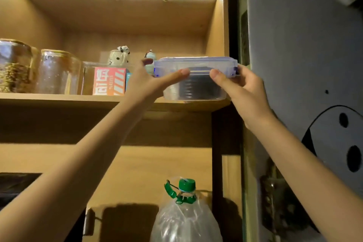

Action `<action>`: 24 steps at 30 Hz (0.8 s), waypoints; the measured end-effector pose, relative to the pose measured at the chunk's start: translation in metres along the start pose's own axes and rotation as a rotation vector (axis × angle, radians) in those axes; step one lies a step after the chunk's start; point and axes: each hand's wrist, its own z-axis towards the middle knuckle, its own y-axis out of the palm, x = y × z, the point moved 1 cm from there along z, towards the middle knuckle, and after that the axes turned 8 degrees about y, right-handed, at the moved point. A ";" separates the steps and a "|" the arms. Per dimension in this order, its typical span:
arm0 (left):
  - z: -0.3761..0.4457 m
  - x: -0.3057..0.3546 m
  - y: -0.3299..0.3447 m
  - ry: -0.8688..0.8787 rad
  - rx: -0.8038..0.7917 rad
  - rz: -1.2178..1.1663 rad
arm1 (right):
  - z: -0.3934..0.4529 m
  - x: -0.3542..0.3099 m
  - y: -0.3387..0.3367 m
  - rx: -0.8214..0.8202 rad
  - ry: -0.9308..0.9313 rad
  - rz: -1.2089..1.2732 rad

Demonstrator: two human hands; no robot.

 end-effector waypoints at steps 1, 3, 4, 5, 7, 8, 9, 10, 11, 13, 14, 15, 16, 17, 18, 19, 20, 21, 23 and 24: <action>0.010 -0.005 0.005 0.008 -0.002 -0.002 | 0.012 0.004 0.001 0.009 0.007 -0.002; 0.029 -0.016 0.015 0.010 0.000 -0.006 | 0.033 0.011 0.004 0.022 0.034 -0.002; 0.037 -0.023 0.020 -0.008 0.003 -0.015 | 0.042 0.015 0.005 0.025 0.052 0.003; 0.044 -0.029 0.024 -0.034 0.008 -0.027 | 0.050 0.019 0.006 0.025 0.073 0.013; 0.056 -0.041 0.031 -0.076 0.011 -0.044 | 0.063 0.030 0.008 0.024 0.108 0.020; 0.061 -0.047 0.034 -0.088 0.003 -0.047 | 0.069 0.034 0.008 0.027 0.117 0.010; 0.066 -0.053 0.038 -0.096 -0.003 -0.046 | 0.074 0.039 0.009 0.032 0.121 -0.002; 0.070 -0.058 0.040 -0.105 -0.007 -0.039 | 0.079 0.043 0.010 0.041 0.126 -0.010; 0.075 -0.064 0.043 -0.109 -0.008 -0.033 | 0.085 0.048 0.011 0.050 0.137 -0.017; 0.082 -0.074 0.049 -0.113 -0.009 -0.011 | 0.094 0.058 0.013 0.059 0.171 -0.030; 0.087 -0.080 0.052 -0.110 -0.013 0.003 | 0.099 0.064 0.013 0.065 0.189 -0.027; 0.091 -0.085 0.054 -0.105 -0.018 0.009 | 0.104 0.069 0.014 0.072 0.203 -0.027; 0.096 -0.089 0.057 -0.102 -0.021 0.012 | 0.108 0.073 0.015 0.086 0.210 -0.039; 0.100 -0.093 0.059 -0.098 -0.024 0.023 | 0.112 0.078 0.015 0.107 0.211 -0.052; 0.104 -0.097 0.062 -0.099 -0.035 0.048 | 0.115 0.081 0.015 0.131 0.212 -0.067; 0.108 -0.101 0.064 -0.104 -0.056 0.078 | 0.118 0.085 0.016 0.151 0.212 -0.080; 0.112 -0.104 0.066 -0.115 -0.083 0.102 | 0.121 0.088 0.017 0.167 0.215 -0.090; 0.116 -0.106 0.069 -0.132 -0.104 0.115 | 0.124 0.091 0.018 0.179 0.215 -0.095; 0.119 -0.109 0.072 -0.160 -0.126 0.160 | 0.128 0.096 0.022 0.197 0.207 -0.133; 0.121 -0.111 0.074 -0.158 -0.130 0.193 | 0.131 0.099 0.024 0.216 0.191 -0.189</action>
